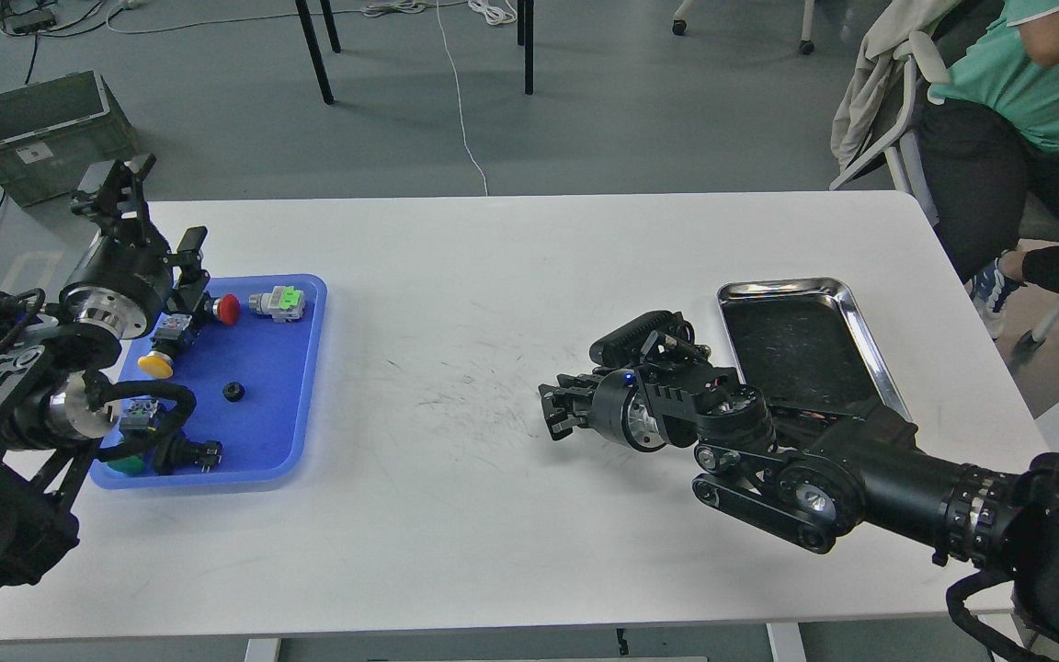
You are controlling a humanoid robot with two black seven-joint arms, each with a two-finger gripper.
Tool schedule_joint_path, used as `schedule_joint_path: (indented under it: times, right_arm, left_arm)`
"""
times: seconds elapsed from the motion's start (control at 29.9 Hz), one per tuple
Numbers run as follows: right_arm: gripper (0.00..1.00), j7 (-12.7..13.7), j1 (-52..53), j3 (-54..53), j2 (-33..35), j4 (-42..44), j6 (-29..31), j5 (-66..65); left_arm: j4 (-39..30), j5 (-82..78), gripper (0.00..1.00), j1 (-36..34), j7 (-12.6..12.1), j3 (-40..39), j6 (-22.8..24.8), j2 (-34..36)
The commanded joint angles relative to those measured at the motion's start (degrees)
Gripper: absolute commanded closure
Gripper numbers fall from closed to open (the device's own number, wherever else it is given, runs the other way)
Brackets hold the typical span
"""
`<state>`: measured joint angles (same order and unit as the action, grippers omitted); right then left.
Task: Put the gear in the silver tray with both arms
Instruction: 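Carry the gear with the right gripper over the silver tray, then lower the gear into the silver tray and open the right gripper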
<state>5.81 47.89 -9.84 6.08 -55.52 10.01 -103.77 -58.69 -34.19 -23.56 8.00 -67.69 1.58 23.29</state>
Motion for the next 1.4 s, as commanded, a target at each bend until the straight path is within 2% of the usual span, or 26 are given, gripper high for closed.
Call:
schedule_joint_path:
  times: [0.0,0.1,0.5,0.67,0.8,0.97,1.07,1.17,1.37]
  right_arm:
    - [0.93,-0.10,0.54,0.09,0.25,0.06,0.28,-0.03]
    - [0.98,-0.36,0.72,0.00,0.42,-0.03,0.45,-0.03]
    - [0.98,-0.62,3.70,-0.26,3.58,-1.60,0.45,0.23]
    - [0.98,-1.50,6.34,-1.58,11.92,-5.73,0.28,1.11]
    - [0.98,-4.04,7.13,-3.42,20.71,-7.67,-0.42,2.25]
    - [0.98,-9.66,5.91,-5.62,27.66,-3.74,-1.56,4.97]
    - [0.98,-13.01,3.54,-5.54,27.76,4.95,-4.90,7.26]
    - [0.98,-15.21,1.87,-5.19,27.06,12.08,-7.19,9.19]
    - [0.98,-15.65,-2.00,-4.66,23.63,15.52,-8.24,12.45]
  left_arm:
    - [-0.02,0.00,0.02,0.00,-0.09,0.01,0.00,0.00]
    - [-0.02,-0.26,0.02,0.00,-0.09,0.01,0.00,0.00]
    - [-0.11,-1.76,0.02,0.00,0.00,0.01,0.09,0.00]
    - [-0.11,-1.76,0.02,0.00,0.00,0.01,0.00,0.09]
    - [-0.02,-1.76,0.02,0.00,0.00,-0.08,0.00,0.27]
    - [-0.11,-1.76,0.02,0.00,0.00,0.01,0.00,0.09]
    - [-0.02,-1.85,0.02,0.00,0.00,0.01,0.00,0.09]
    - [-0.02,-1.85,0.02,0.00,0.00,0.01,0.00,0.01]
    - [-0.02,-1.94,0.02,0.00,-0.09,0.01,0.00,0.00]
